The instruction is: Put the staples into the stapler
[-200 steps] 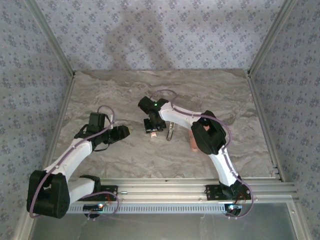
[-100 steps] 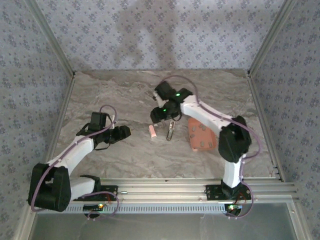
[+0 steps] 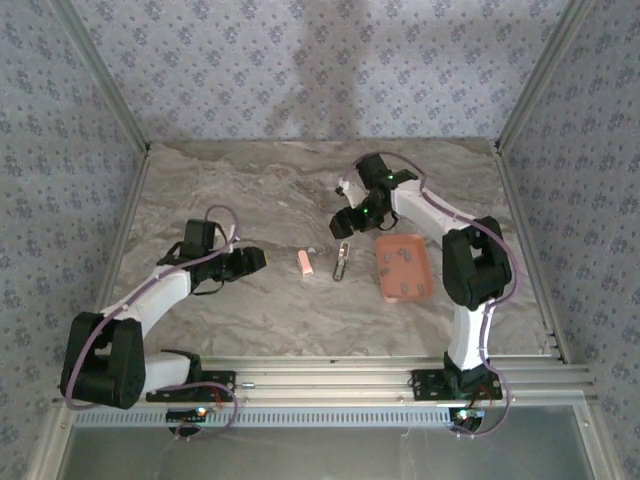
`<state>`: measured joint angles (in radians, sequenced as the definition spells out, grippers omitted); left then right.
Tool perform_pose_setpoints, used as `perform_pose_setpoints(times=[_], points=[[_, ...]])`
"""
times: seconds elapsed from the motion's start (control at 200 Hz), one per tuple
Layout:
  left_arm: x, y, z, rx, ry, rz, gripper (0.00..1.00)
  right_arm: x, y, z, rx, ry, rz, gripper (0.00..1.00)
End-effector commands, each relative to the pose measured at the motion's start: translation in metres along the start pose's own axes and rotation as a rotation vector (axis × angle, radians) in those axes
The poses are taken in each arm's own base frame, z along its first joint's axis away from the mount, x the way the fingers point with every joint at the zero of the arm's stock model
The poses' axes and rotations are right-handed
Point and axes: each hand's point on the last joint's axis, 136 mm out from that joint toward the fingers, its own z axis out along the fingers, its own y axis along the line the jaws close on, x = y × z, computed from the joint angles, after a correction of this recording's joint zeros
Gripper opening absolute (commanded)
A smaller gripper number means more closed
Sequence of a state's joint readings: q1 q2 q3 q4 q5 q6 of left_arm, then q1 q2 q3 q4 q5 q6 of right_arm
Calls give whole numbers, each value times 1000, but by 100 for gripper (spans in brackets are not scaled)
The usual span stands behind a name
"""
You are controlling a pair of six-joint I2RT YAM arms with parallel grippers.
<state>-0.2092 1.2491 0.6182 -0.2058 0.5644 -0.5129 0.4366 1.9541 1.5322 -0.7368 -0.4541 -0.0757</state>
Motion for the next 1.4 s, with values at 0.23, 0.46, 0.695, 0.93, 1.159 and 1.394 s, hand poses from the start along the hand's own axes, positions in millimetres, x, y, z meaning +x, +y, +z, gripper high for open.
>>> perform_pose_setpoints(times=[0.23,0.46,0.695,0.93,1.159,1.394], points=[[-12,-11,1,29,-9,36,57,17,13,17,-134,68,-29,64],[-9,-10,2,25,3,40,57,24,24,12,-157,89,-47,56],[-5,-8,2,23,8,42,57,36,35,7,-143,130,-65,51],[-1,-8,2,25,12,48,57,46,46,6,-133,152,-68,49],[2,-8,1,28,14,54,57,57,51,8,-101,162,-51,54],[3,-12,0,40,12,62,57,52,56,-8,-60,86,34,58]])
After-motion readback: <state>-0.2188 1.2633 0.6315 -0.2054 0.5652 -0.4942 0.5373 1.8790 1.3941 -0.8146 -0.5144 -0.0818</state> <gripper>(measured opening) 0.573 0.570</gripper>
